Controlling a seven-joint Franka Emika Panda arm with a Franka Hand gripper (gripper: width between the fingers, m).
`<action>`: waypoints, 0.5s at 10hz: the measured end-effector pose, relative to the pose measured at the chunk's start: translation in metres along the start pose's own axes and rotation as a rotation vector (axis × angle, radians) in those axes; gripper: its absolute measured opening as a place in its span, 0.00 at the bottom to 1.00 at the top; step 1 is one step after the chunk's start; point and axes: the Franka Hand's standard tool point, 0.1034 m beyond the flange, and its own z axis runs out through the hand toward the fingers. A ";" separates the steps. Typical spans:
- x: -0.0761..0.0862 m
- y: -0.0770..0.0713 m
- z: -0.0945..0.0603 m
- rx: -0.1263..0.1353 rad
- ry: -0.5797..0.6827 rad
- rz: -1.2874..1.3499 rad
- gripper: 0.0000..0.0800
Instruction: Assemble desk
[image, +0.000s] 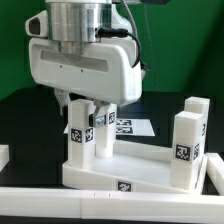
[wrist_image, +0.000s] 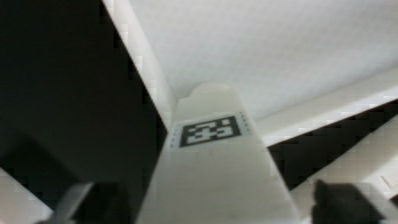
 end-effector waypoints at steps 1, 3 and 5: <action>-0.003 -0.003 -0.008 0.009 -0.006 -0.003 0.76; -0.009 -0.008 -0.025 0.024 -0.022 -0.004 0.80; -0.010 -0.011 -0.030 0.032 -0.020 -0.004 0.81</action>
Offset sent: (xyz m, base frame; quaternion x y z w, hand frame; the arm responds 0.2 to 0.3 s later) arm -0.0025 0.0154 0.0324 -0.0108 -0.0250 0.0193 0.9994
